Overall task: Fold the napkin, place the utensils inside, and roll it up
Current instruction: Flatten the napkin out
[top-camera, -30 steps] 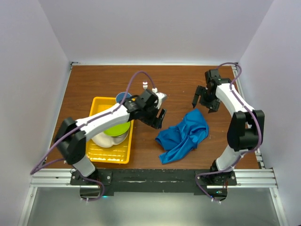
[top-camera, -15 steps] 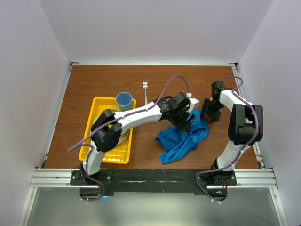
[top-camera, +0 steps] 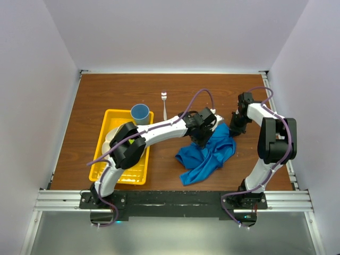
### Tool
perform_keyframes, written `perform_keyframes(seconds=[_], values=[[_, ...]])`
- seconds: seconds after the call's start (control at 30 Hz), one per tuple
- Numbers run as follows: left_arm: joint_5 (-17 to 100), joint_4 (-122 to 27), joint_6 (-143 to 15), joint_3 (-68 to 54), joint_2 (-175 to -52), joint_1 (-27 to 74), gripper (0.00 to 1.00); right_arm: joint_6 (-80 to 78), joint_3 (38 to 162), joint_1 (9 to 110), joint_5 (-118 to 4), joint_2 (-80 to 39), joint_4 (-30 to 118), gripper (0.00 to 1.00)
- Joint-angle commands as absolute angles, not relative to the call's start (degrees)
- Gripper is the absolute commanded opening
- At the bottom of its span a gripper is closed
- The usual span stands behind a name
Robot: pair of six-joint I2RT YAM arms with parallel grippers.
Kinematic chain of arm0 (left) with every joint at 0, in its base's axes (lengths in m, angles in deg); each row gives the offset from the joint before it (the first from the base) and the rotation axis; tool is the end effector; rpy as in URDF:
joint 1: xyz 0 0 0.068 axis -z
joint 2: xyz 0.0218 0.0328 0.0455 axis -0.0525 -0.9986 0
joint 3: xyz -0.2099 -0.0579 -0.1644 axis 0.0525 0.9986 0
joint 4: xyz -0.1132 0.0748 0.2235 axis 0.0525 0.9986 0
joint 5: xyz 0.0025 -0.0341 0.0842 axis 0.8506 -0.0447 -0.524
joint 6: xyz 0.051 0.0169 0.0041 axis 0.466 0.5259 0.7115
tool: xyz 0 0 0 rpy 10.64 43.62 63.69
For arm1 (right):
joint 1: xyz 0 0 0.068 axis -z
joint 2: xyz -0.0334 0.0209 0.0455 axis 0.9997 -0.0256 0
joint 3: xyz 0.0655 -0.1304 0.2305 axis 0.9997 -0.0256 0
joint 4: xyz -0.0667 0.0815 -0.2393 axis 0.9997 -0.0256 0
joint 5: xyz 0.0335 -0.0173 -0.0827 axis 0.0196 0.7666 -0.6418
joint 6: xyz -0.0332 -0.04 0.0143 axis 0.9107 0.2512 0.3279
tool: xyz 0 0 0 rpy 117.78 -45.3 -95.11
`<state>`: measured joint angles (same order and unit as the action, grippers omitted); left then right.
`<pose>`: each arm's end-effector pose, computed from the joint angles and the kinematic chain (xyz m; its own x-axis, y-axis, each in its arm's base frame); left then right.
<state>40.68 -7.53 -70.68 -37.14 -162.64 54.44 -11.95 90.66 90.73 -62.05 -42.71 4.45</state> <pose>0.2508 -0.4015 0.2033 -0.7096 0.5440 -0.4479 0.6856 0.6797 -0.2607 0.3364 -0.0114 0.1622 -0.9194 0.3434 -0.1916 0.3277 0.9384 0.1094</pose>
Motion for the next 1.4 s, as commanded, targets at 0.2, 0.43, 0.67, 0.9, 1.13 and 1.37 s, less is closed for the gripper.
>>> perform_keyframes(seconds=[0.2,0.43,0.67,0.9,1.13,1.37], values=[[27.20,-0.12,-69.54,-41.27,-150.69,54.47,0.00,-14.82,95.23,90.29,-63.98,-28.58,1.37,0.00],[16.74,5.68,-68.57,-47.49,-139.36,54.38,0.00,-16.15,102.35,90.29,-65.56,-5.46,-2.67,0.00],[10.41,3.41,-68.13,-49.09,-126.96,54.38,0.00,-15.18,110.08,90.20,-67.41,12.13,-7.86,0.00],[6.63,-4.24,-68.83,-45.58,-114.56,54.38,0.00,-15.27,118.52,90.29,-75.57,19.70,-11.37,0.00],[8.08,-0.31,-75.30,-56.69,-122.44,48.44,0.00,-15.88,127.57,90.20,-77.17,6.97,-12.61,0.00],[13.74,-2.04,-77.45,-63.86,-128.88,43.40,0.00,-17.38,142.23,90.20,-77.60,-4.81,-12.86,0.00]])
